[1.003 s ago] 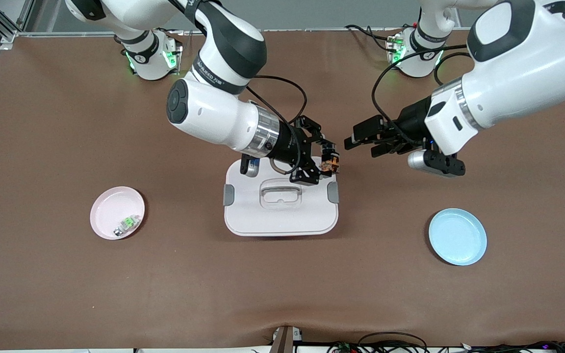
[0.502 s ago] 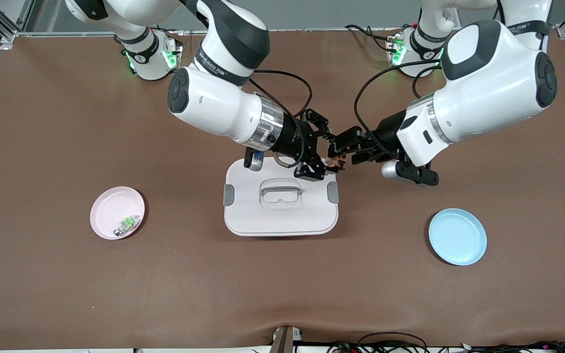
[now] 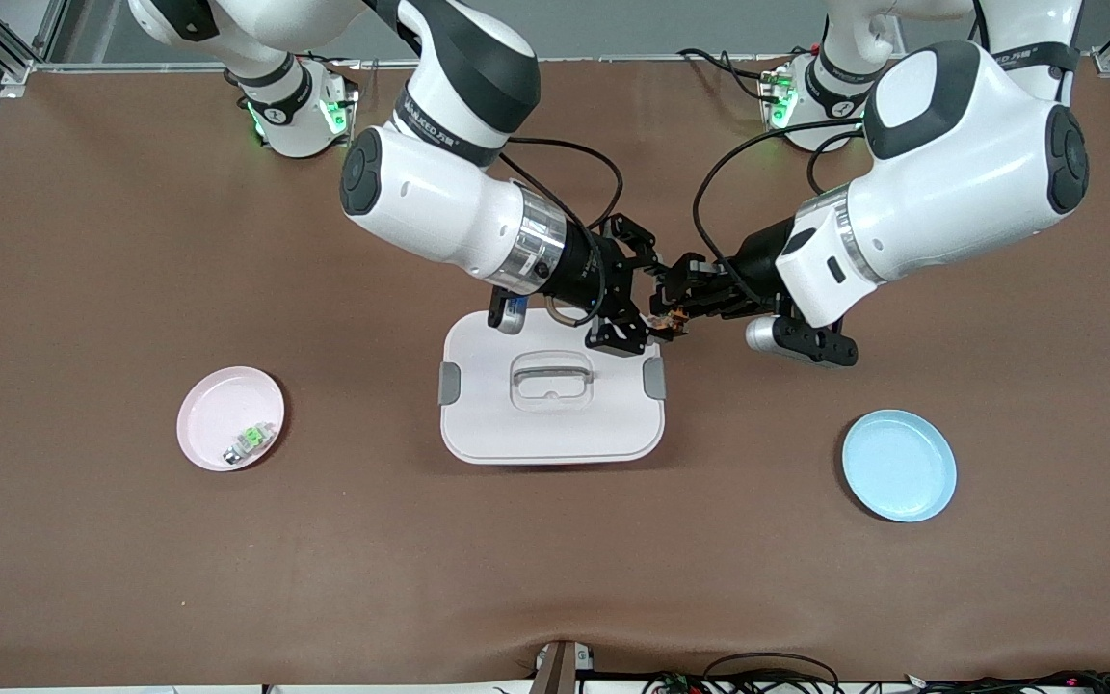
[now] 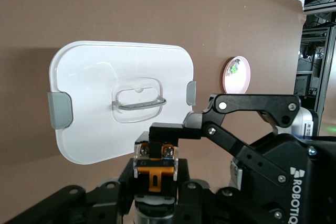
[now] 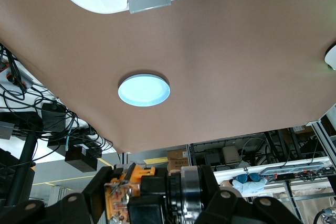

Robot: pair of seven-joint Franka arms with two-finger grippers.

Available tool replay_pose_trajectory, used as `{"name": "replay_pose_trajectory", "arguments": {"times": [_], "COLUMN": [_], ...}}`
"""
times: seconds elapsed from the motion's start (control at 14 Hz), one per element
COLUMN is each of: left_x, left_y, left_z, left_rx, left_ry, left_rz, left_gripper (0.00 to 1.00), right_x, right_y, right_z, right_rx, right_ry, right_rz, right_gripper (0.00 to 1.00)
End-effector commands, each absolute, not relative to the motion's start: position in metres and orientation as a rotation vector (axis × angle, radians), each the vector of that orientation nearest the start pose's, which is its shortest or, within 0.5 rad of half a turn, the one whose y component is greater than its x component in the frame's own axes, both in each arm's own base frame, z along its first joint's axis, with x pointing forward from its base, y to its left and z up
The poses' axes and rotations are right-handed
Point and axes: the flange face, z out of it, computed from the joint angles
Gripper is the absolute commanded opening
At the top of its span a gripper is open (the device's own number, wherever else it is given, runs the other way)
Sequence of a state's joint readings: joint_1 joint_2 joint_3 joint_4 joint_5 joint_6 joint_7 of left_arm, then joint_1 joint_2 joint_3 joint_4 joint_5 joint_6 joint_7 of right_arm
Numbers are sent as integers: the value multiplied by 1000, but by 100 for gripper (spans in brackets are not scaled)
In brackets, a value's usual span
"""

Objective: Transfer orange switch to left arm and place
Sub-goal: 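Carry the switch with the left gripper toward the blue plate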

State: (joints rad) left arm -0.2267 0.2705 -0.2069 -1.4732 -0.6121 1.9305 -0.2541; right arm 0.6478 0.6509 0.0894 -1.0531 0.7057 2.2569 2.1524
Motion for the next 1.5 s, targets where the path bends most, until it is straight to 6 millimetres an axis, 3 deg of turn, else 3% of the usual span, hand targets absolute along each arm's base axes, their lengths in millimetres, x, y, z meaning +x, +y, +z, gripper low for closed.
{"name": "replay_pose_trajectory", "arguments": {"times": [0.0, 0.21, 0.29, 0.36, 0.43, 0.79, 1.15, 1.29, 1.43], "left_x": [589, 592, 592, 592, 593, 607, 634, 643, 653], "left_y": [-297, -290, -289, -287, -285, -257, -184, -164, -123], "left_z": [563, 568, 568, 568, 567, 558, 542, 527, 506], "left_rx": [2480, 2500, 2507, 2517, 2535, 2669, 2784, 2838, 2861], "left_ry": [-8, -8, -10, -13, -18, -21, -1, -28, -102], "left_rz": [-76, -53, -48, -41, -34, 38, 95, 97, 81], "left_gripper": [0, 0, 0, 0, 0, 0, 0, 0, 0], "right_x": [586, 586, 586, 586, 586, 588, 603, 595, 596], "right_y": [524, 524, 523, 523, 522, 520, 505, 520, 517], "right_z": [537, 537, 537, 537, 538, 538, 540, 539, 540], "right_rx": [-1507, -1507, -1504, -1502, -1504, -1529, -1476, -1431, -1434], "right_ry": [1852, 1852, 1855, 1857, 1856, 1836, 1827, 1797, 1803], "right_rz": [811, 811, 811, 811, 808, 780, 775, 783, 778], "right_gripper": [0, 0, 34, 90, 100, 100, 100, 100, 100]}}
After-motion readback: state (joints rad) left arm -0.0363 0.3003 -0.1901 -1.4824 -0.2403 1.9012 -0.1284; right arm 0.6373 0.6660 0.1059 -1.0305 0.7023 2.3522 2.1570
